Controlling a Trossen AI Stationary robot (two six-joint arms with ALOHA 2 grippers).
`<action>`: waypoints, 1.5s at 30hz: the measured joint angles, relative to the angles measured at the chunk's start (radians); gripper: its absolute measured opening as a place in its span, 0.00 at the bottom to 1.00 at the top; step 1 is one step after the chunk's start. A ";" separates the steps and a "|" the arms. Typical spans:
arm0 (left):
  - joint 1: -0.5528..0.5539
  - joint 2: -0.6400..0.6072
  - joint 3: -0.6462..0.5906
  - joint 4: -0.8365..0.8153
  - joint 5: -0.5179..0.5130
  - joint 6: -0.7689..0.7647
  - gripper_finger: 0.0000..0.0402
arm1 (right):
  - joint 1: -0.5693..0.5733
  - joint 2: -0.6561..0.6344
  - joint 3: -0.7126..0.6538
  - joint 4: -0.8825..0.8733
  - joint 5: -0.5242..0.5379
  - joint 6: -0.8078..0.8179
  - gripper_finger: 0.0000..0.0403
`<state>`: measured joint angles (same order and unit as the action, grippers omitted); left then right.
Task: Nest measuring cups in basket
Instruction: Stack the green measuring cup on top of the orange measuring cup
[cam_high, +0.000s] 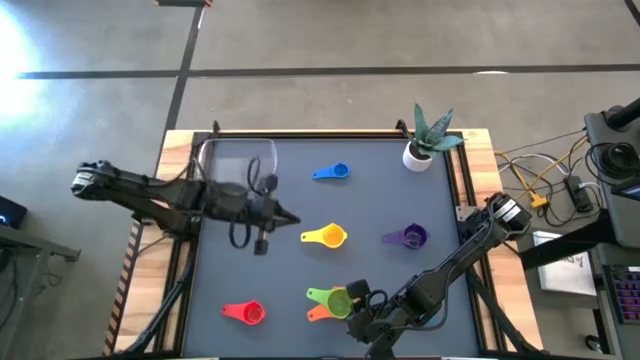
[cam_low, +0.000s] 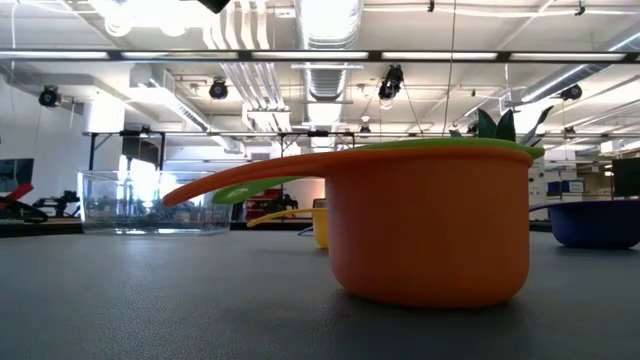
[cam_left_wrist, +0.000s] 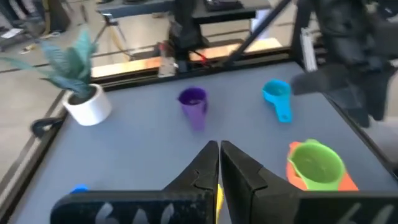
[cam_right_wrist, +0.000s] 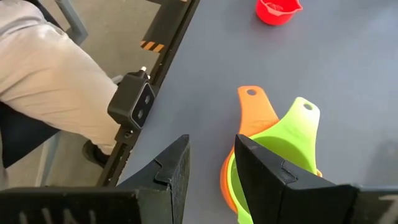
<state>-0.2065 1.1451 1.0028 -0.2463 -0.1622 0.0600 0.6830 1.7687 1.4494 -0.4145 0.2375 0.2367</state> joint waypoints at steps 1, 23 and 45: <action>-0.014 0.010 0.001 -0.001 -0.001 -0.003 0.00 | 0.000 0.000 0.000 0.000 0.000 0.000 0.29; -0.042 0.280 0.072 -0.008 -0.004 -0.043 0.26 | 0.000 0.000 0.000 0.000 0.000 0.034 0.29; 0.036 0.419 0.135 -0.093 -0.014 -0.063 0.38 | 0.011 0.053 0.000 0.065 -0.008 0.051 0.29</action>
<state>-0.1700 1.5641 1.1374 -0.3389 -0.1761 -0.0027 0.6937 1.8219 1.4494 -0.3499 0.2290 0.2874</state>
